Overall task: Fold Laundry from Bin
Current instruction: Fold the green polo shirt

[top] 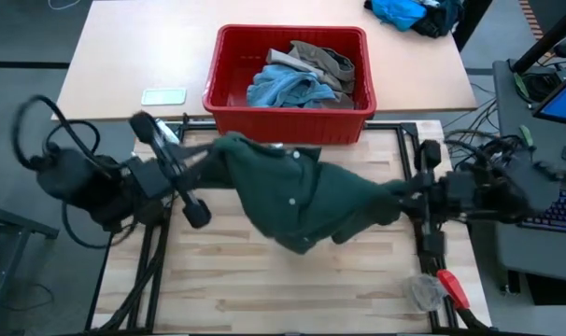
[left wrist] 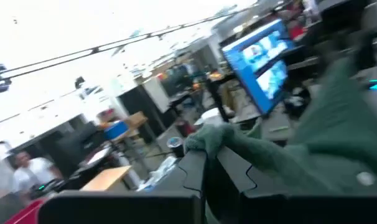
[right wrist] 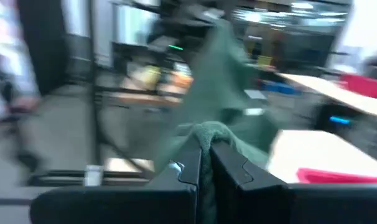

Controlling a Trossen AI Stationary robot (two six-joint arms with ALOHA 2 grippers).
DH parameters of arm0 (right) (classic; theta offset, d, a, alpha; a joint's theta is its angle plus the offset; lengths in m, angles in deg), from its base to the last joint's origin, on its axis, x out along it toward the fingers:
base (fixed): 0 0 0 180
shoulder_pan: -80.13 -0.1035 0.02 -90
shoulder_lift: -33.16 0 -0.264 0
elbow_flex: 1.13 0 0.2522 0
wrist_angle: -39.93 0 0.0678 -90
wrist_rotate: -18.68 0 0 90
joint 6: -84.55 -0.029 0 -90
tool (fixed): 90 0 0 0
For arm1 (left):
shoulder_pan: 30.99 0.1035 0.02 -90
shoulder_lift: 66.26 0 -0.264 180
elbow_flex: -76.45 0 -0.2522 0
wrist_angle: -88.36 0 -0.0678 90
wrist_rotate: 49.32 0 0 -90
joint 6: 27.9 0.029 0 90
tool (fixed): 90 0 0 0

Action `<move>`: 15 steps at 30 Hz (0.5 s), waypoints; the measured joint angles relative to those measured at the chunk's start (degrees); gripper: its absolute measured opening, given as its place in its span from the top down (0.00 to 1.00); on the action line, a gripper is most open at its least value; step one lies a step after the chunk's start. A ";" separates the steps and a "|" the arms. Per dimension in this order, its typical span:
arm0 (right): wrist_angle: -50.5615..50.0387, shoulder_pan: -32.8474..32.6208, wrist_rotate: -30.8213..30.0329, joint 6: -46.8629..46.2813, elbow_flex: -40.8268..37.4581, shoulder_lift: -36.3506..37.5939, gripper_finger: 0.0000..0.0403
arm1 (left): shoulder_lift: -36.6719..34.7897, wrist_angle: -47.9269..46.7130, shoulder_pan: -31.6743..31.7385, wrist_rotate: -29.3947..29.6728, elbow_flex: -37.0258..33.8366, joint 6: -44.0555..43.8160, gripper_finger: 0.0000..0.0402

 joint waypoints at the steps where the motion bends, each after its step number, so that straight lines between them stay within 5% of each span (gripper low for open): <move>1: -0.15 -0.02 2.84 -0.72 0.45 0.00 0.97 | -0.11 0.19 0.00 0.55 0.32 0.46 1.00; 6: -4.59 -0.02 6.50 -4.51 0.96 0.04 0.97 | -0.25 -0.89 0.00 1.85 0.94 -1.05 1.00; 15: -29.33 -0.02 5.38 -17.91 0.14 -2.73 0.97 | -0.08 -14.26 0.23 7.52 -0.47 -8.56 1.00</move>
